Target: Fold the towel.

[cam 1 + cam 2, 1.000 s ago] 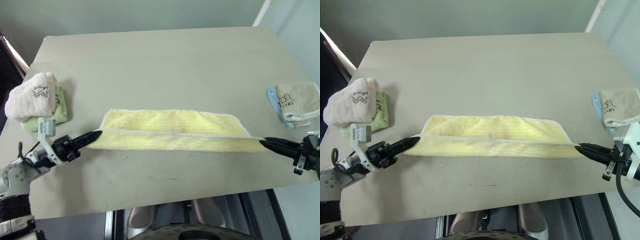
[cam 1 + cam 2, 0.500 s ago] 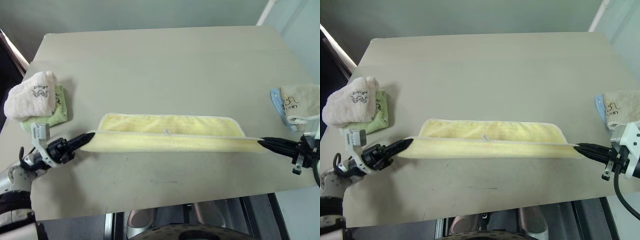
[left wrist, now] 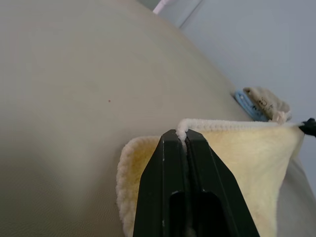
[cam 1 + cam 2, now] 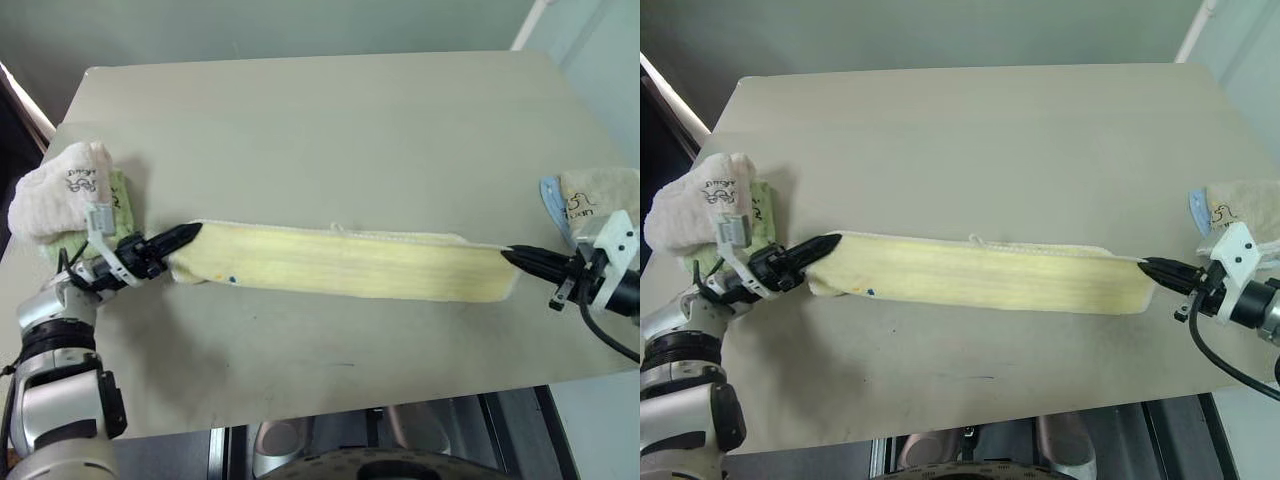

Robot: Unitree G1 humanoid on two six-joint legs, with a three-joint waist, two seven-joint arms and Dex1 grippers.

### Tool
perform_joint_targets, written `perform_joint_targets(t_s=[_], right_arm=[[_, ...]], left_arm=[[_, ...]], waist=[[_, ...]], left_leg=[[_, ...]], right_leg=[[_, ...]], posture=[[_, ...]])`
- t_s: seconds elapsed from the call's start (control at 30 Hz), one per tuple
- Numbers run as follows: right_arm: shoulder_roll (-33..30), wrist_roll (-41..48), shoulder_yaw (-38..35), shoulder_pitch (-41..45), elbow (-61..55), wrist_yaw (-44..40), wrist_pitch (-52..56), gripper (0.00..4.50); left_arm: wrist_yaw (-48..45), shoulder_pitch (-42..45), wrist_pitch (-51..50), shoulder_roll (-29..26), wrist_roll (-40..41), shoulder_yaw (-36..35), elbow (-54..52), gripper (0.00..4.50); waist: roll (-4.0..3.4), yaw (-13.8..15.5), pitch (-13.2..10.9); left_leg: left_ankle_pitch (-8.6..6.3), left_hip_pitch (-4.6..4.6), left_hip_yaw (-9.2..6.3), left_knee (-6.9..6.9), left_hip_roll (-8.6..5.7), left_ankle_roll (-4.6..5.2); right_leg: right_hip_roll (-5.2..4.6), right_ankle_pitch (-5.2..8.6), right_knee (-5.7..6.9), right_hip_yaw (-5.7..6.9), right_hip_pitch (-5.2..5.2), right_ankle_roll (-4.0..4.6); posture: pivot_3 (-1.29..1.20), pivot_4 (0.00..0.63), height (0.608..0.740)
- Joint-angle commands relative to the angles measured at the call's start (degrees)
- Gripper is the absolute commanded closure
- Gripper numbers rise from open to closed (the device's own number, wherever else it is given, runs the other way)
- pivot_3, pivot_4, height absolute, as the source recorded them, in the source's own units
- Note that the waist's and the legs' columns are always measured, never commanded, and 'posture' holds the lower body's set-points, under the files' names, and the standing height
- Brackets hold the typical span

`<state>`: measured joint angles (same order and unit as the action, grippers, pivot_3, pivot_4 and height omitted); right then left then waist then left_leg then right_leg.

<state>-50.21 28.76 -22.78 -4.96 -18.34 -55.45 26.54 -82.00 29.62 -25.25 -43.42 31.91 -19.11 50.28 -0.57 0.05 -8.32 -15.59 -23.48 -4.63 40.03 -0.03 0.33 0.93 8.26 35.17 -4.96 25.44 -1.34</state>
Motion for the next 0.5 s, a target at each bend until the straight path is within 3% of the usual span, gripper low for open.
perform_joint_targets(t_s=[0.03,0.5], right_arm=[[1.3,-2.9,1.4,3.9,3.2,3.9,-2.2,4.5],[5.2,-8.1,10.3,12.4,12.5,4.2,-8.0,4.5]], left_arm=[[1.5,1.1,0.3,0.3,-0.2,-0.7,-1.6,4.48],[6.9,3.7,-1.3,4.0,-1.0,0.0,-5.0,4.48]], waist=[[0.0,0.0,0.0],[-0.01,0.1,0.0]], left_leg=[[0.0,0.0,0.01,0.0,-0.01,0.0],[0.19,0.01,0.11,0.02,0.01,0.23]], right_leg=[[0.0,-0.01,0.0,0.0,0.0,-0.01],[-0.07,-0.26,-0.13,0.03,-0.12,-0.16]], posture=[[0.0,0.15,0.74],[0.0,0.15,0.74]])
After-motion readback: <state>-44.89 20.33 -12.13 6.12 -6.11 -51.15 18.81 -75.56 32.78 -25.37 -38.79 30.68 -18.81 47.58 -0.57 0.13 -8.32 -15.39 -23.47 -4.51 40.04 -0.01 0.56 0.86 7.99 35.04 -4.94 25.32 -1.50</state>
